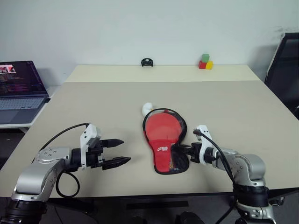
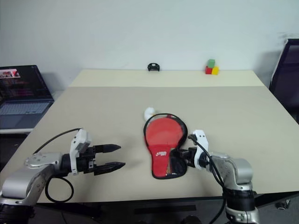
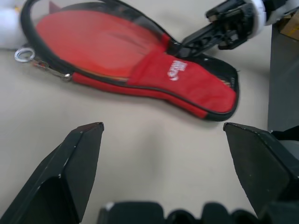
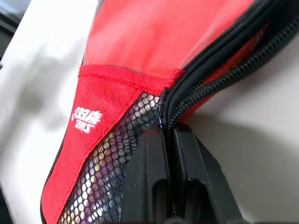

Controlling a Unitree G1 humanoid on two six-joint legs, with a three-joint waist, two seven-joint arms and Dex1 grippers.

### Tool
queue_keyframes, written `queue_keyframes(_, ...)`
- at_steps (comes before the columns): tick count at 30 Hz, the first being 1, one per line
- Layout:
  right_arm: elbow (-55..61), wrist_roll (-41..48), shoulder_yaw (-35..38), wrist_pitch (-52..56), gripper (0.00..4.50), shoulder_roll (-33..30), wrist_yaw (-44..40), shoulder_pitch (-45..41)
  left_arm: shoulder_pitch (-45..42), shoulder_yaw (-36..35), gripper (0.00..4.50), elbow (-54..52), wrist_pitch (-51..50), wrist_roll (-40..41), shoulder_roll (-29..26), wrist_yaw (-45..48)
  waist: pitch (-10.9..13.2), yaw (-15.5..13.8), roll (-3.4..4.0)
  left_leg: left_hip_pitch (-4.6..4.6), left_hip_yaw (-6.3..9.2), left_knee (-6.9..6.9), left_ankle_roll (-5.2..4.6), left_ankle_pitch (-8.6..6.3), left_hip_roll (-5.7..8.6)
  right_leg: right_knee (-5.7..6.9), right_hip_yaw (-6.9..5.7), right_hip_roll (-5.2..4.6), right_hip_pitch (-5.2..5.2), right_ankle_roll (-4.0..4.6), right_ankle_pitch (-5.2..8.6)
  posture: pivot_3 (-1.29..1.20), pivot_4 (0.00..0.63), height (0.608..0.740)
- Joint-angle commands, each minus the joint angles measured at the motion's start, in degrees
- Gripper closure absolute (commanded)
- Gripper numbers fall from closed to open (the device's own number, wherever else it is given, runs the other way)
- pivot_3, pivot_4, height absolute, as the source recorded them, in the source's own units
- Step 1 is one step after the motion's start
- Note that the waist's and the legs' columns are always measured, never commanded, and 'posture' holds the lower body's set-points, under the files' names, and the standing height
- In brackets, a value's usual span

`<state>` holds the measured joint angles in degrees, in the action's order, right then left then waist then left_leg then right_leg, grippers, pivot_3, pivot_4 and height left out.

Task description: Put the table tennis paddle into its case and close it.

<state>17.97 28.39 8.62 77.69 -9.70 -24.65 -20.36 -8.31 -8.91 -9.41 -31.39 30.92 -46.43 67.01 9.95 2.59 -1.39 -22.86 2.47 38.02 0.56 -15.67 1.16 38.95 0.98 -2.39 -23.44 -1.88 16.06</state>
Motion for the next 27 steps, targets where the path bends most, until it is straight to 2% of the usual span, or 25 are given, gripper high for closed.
queue_keyframes(1, 7.71, 2.71, 4.15, 7.35, 4.43, 0.27, 2.21, 4.16, 0.46, -0.61, 0.00, -2.63, -0.26, 1.30, -1.06, 0.42, 0.00, -0.44, 0.00, 0.00, 0.02, 0.00, 0.00, 0.00, 0.00, -0.03, -0.02, 0.00, 0.02, 0.00, 0.00, 0.00, 0.150, 0.740)
queue_keyframes(12, 16.16, 2.82, 13.41, 14.62, 4.43, 5.34, 7.42, 7.83, -2.43, 1.90, 0.00, -0.40, 0.53, 0.42, -0.42, 0.78, 0.00, -1.08, 0.00, 0.07, 0.11, 0.02, 0.00, 0.00, 0.08, -0.03, -0.10, -0.02, 0.16, 0.00, 0.02, 0.00, 0.150, 0.740)
queue_keyframes(26, 17.33, 3.30, 13.49, 14.80, 4.43, 6.45, 8.94, 8.37, -3.41, 3.35, 0.00, 0.85, 2.04, 0.29, -0.06, 1.06, -0.01, -1.05, 0.00, 0.08, 0.11, 0.02, -0.01, 0.01, 0.09, -0.03, -0.10, -0.01, 0.16, 0.00, 0.03, 0.00, 0.150, 0.740)
queue_keyframes(27, 17.24, 2.82, 13.90, 14.66, 4.21, 6.49, 9.45, 8.15, -3.31, 3.32, 0.00, 0.82, 2.11, 0.26, -0.02, 0.96, -0.01, -1.04, 0.00, 0.08, 0.11, 0.02, -0.01, 0.01, 0.09, -0.03, -0.10, -0.01, 0.16, 0.00, 0.03, 0.00, 0.150, 0.740)
